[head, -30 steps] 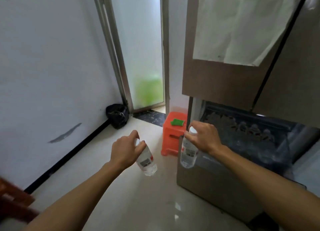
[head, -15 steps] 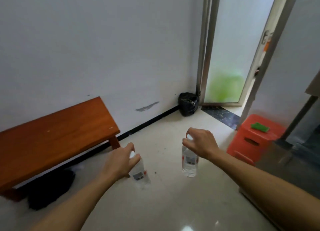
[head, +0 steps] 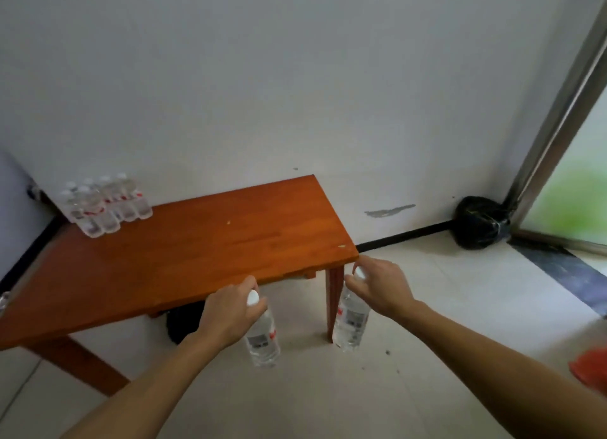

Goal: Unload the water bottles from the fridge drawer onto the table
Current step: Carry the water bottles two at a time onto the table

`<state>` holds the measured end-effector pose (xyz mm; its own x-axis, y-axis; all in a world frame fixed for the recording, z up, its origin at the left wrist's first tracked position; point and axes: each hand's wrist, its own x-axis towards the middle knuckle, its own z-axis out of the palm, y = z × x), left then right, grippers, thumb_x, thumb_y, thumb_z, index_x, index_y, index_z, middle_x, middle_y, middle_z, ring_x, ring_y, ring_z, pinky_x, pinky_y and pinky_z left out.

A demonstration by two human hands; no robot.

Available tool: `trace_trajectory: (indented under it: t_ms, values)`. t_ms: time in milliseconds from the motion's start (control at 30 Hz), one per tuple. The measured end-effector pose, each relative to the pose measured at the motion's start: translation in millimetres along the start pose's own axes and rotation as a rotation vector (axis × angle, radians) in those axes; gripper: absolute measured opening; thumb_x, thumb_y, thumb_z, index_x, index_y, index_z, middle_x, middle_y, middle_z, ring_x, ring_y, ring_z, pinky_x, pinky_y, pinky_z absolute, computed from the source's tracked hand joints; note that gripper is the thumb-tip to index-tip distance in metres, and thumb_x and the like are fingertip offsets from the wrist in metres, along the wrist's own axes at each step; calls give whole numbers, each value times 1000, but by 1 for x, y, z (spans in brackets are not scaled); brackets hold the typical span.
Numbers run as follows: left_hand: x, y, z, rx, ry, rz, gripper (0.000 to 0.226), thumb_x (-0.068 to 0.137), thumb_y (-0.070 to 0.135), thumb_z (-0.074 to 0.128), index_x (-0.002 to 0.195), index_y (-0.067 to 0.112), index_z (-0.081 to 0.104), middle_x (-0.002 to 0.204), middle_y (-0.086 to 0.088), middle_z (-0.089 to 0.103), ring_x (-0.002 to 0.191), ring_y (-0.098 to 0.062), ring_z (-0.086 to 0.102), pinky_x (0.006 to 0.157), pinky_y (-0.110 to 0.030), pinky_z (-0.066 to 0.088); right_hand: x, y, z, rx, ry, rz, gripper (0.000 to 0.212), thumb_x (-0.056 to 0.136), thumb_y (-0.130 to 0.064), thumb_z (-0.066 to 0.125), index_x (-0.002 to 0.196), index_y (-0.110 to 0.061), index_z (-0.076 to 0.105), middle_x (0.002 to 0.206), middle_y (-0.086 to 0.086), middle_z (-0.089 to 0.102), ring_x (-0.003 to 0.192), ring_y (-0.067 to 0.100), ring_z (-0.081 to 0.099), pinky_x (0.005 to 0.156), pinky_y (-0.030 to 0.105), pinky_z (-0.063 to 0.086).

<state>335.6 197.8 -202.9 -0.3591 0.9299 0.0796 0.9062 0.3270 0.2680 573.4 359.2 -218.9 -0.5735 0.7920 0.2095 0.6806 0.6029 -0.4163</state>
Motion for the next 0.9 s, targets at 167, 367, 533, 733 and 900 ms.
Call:
trace_trajectory:
  t_ms: [167,367,533,733,900]
  values:
    - [32,-84,1,0,-26,-133,21,90,48,52,87,28,47,67,8,51,61,-7,50,53,-22,36,87,-41,65,5,-73,-88,27,87,-55,54,83,-28,55,75,-11,60,65,5,58,61,20,52]
    - [94,-183,-18,-5,-51,-265,22,92,50,51,94,29,46,73,8,53,62,-4,51,54,-15,37,214,-107,132,19,-127,-196,26,90,-46,55,80,-24,48,69,-9,49,57,6,43,52,20,38]
    - [133,-257,-42,-25,9,-374,20,92,47,52,92,28,45,71,8,54,60,-3,51,47,-12,30,296,-173,177,27,-154,-286,24,91,-47,55,85,-25,47,73,-11,47,59,3,43,52,17,34]
    - [170,-360,-61,-62,2,-418,20,91,48,53,95,29,47,75,11,56,65,-2,55,57,-14,43,367,-242,231,27,-189,-315,24,91,-49,56,87,-27,47,79,-11,50,65,3,48,56,15,41]
    - [199,-450,-72,-61,-38,-340,20,90,48,54,94,29,49,80,9,59,70,-4,59,61,-17,52,409,-302,284,-17,-186,-257,25,92,-50,54,87,-25,50,81,-9,53,67,6,51,57,17,43]
